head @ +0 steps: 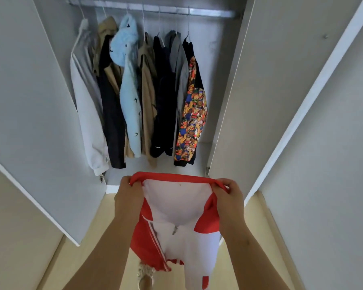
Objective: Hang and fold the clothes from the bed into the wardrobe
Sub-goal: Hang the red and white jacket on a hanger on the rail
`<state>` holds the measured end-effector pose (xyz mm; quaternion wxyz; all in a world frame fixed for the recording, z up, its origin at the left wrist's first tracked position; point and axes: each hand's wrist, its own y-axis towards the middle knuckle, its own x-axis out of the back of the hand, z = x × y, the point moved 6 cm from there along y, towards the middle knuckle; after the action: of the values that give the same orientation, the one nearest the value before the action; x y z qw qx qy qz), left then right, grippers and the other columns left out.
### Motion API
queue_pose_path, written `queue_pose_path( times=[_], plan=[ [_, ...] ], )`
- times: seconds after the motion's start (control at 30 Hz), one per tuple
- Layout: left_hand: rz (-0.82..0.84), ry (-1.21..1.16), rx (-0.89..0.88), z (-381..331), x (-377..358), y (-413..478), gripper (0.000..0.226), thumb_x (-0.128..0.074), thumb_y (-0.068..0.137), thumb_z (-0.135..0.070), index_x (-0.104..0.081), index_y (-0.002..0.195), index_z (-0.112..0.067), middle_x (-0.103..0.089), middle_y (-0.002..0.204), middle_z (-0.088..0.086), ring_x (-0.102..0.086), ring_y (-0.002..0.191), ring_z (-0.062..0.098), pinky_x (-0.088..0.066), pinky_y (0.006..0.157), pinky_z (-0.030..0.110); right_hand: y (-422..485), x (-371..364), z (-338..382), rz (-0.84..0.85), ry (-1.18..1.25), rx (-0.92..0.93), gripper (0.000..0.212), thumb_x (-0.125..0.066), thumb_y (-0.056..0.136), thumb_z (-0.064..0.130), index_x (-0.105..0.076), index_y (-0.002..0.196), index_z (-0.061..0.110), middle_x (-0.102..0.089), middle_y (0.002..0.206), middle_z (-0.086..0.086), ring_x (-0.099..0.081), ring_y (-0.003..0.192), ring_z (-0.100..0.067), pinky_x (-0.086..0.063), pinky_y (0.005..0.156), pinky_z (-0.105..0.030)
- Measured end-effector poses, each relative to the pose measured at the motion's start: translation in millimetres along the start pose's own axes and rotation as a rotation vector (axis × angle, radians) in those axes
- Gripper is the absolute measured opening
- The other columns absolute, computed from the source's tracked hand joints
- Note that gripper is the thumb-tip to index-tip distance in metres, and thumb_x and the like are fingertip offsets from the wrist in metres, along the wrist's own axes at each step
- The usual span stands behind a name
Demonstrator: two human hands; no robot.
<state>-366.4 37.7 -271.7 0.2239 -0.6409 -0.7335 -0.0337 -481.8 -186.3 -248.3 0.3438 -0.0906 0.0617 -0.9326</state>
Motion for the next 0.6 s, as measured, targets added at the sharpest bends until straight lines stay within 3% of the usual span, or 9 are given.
queue_pose_path(
  times=[0.1,0.17,0.3,0.4,0.5,0.6],
  plan=[
    [0.06,-0.209,0.074,-15,-16,37,0.019,-0.037,0.094,-0.016,-0.048,0.109,-0.018,-0.051,0.086,0.003,-0.054,0.08,0.026,-0.054,0.073,0.045,27,-25,5,0.004,0.024,-0.029,0.017,-0.054,0.091,0.007,-0.058,0.083,0.021,-0.062,0.078,-0.011,-0.056,0.069,-0.028,-0.044,0.06,-0.026],
    [0.094,-0.327,0.106,-33,-23,70,0.024,-0.037,0.094,-0.014,-0.048,0.116,-0.016,-0.054,0.096,0.007,-0.056,0.088,0.028,-0.054,0.062,0.038,51,-48,19,-0.014,0.04,-0.011,0.02,-0.055,0.09,0.005,-0.058,0.079,0.021,-0.061,0.077,-0.007,-0.055,0.071,-0.025,-0.044,0.06,-0.025],
    [0.166,-0.519,0.129,-79,-30,138,0.023,-0.042,0.094,-0.012,-0.046,0.117,-0.017,-0.051,0.111,0.011,-0.056,0.101,0.031,-0.053,0.054,0.033,101,-97,71,-0.065,0.063,0.062,0.026,-0.057,0.086,0.001,-0.058,0.073,0.023,-0.058,0.071,0.002,-0.053,0.065,-0.011,-0.04,0.055,-0.02],
    [0.236,-0.655,0.07,-124,-31,177,0.023,-0.045,0.095,-0.014,-0.046,0.118,-0.014,-0.054,0.102,0.009,-0.059,0.093,0.029,-0.055,0.051,0.032,133,-126,105,-0.098,0.116,0.101,0.026,-0.058,0.086,0.001,-0.058,0.072,0.024,-0.059,0.07,0.002,-0.053,0.064,-0.01,-0.042,0.053,-0.016],
    [0.315,-0.807,0.1,-159,-41,200,0.014,-0.046,0.095,-0.011,-0.048,0.109,-0.013,-0.057,0.09,0.008,-0.06,0.078,0.023,-0.057,0.05,0.031,156,-143,122,-0.129,0.125,0.116,0.025,-0.057,0.087,0.003,-0.058,0.074,0.024,-0.061,0.074,0.0,-0.055,0.068,-0.014,-0.043,0.058,-0.022],
    [0.4,-0.903,0.147,-184,-54,213,0.007,-0.049,0.094,-0.011,-0.052,0.099,-0.014,-0.06,0.084,0.011,-0.06,0.075,0.023,-0.057,0.055,0.036,175,-152,132,-0.138,0.113,0.109,0.024,-0.057,0.087,0.004,-0.058,0.074,0.024,-0.061,0.073,-0.002,-0.056,0.067,-0.018,-0.045,0.059,-0.026]
  ],
)
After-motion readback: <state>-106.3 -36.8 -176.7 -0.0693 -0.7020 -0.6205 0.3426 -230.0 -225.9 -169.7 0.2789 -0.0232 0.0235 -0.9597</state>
